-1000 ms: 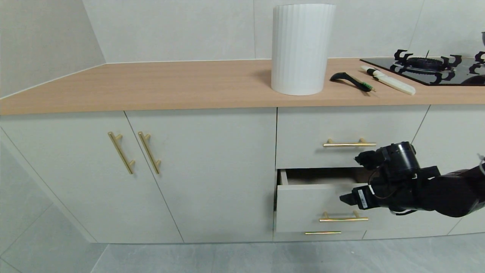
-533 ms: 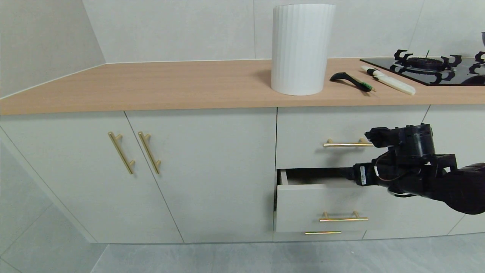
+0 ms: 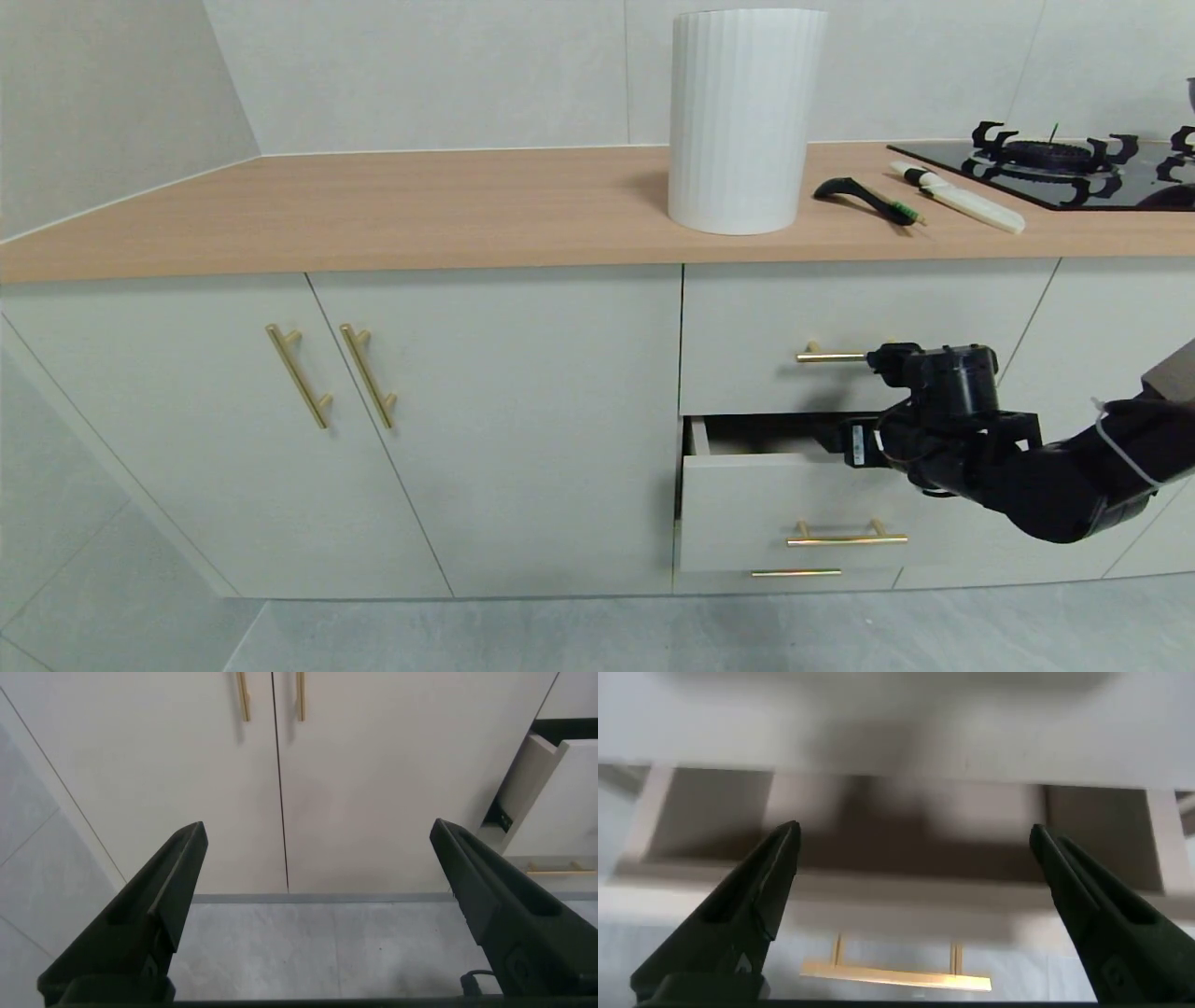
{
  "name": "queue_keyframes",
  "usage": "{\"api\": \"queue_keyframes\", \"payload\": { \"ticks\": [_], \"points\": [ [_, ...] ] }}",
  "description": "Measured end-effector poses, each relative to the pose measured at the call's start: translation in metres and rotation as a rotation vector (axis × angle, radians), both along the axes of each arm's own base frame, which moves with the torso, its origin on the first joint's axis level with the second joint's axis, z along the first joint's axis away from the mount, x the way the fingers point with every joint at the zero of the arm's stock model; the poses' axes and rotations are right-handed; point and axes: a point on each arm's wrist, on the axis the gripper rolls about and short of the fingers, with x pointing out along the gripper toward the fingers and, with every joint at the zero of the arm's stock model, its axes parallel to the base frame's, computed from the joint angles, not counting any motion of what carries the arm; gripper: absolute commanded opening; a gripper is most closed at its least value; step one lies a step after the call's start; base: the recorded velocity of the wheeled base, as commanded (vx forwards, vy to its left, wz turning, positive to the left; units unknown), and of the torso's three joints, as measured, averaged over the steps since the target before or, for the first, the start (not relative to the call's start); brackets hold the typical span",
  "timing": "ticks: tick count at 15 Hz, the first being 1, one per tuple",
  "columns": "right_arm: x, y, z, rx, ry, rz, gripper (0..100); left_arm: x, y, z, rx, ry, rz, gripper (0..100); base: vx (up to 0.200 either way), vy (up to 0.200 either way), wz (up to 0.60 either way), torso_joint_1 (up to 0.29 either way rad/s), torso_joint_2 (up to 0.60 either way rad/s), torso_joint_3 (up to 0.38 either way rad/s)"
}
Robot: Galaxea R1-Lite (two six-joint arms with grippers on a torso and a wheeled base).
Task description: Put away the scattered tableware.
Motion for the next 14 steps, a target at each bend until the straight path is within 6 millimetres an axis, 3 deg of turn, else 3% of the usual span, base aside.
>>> {"api": "queue_keyframes", "payload": {
  "ticks": [5,14],
  "points": [
    [0.003,0.001,-0.018,-0.017,0.054,0.001,100,0.000,0.000,0.000,0.000,0.000,0.000,100,0.000,0.000,0.00,0.000,0.00,0.000],
    [-0.014,-0.001,-0.012,-0.052,0.184,0.022,100,0.000,0.000,0.000,0.000,0.000,0.000,100,0.000,0.000,0.00,0.000,0.00,0.000]
  ]
}}
